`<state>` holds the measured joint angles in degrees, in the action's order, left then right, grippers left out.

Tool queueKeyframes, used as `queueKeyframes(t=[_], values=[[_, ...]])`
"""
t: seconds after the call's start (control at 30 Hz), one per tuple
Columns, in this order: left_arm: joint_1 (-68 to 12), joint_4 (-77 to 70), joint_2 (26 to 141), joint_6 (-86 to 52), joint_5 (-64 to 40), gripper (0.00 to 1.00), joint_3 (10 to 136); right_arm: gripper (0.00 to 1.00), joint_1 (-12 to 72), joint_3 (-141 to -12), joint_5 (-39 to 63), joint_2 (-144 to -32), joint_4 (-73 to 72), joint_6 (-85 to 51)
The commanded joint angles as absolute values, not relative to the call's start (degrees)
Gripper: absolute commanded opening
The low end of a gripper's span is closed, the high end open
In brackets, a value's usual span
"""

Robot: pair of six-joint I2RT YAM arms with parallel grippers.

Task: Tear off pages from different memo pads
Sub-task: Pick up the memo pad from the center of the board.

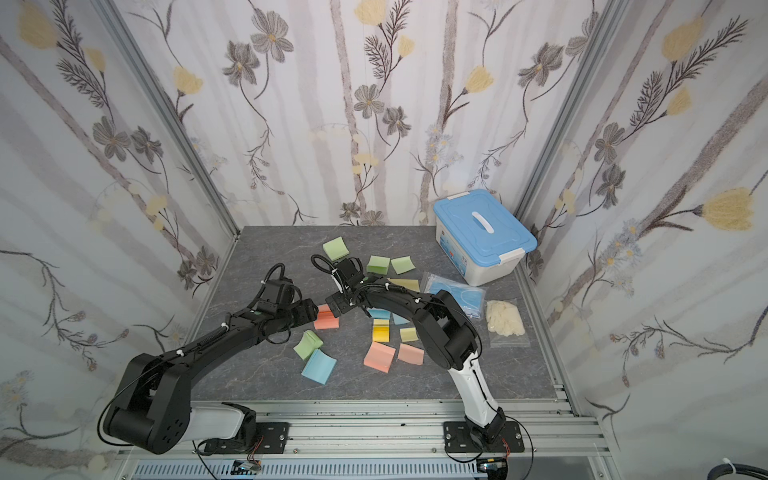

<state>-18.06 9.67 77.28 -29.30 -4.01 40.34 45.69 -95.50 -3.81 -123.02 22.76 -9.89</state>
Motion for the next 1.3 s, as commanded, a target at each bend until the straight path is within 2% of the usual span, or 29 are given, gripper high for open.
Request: queueKeyframes(t=[0.0,0.83,1.1,1.27], values=[[-18.05,9.15,76.29,-30.19,-1.59,0.82,39.97,1.0,45.71,-95.5,-2.19,-123.05,23.38,-10.28],[-18.02,8.5,83.46,-31.21,-1.57,0.81,41.39,1.0,45.74,-94.12,-0.38,-120.93,23.88,-9.55],[-18.08,8.06,84.58,-31.79,-2.19,0.81,41.36,0.99,45.66,-99.49,1.93,-126.17,25.17,-7.65],[-17.98,8.22,84.54,-31.91,-2.68,0.81,41.66,0.96,45.7,-100.92,4.57,-127.87,25.49,-6.85]])
